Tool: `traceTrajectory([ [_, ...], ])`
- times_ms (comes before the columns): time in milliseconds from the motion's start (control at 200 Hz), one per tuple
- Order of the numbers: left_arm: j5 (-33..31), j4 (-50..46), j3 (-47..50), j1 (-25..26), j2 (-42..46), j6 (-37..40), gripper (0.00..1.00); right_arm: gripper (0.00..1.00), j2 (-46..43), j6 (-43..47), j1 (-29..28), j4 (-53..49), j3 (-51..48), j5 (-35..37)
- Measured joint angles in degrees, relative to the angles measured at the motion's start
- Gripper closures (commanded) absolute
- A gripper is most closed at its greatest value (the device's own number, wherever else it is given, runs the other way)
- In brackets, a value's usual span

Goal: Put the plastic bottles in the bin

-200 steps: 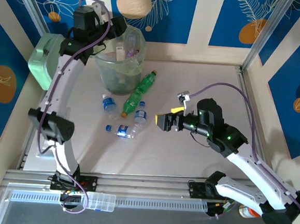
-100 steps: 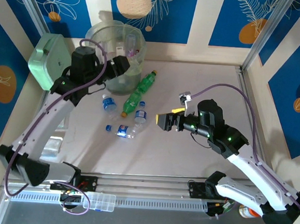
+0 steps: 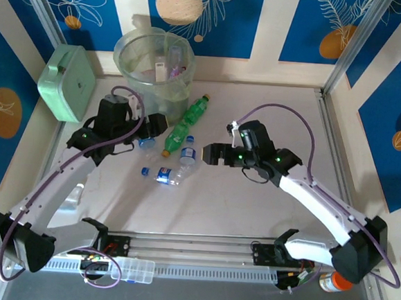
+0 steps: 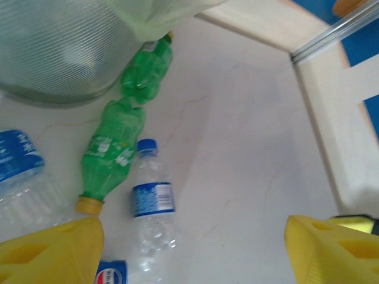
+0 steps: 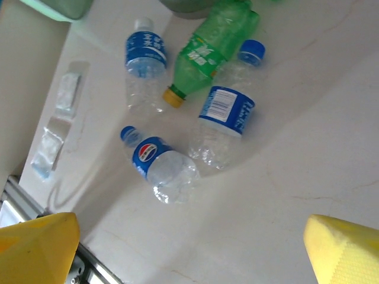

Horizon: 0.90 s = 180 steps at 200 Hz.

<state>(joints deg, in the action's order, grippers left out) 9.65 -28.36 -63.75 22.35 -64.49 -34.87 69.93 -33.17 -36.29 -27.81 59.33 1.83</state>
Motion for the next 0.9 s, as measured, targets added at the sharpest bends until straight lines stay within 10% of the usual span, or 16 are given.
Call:
traceTrajectory([
  [465, -2.2, 5.3, 5.9, 0.0, 3.2, 0.3, 0.2, 0.03, 30.2, -0.8, 3.3, -3.5, 21.6, 0.5],
  [900, -2.3, 6.5, 7.6, -0.5, 4.4, -3.2, 0.2, 0.13, 53.0, -19.1, 11.8, 3.7, 39.8, -9.4],
])
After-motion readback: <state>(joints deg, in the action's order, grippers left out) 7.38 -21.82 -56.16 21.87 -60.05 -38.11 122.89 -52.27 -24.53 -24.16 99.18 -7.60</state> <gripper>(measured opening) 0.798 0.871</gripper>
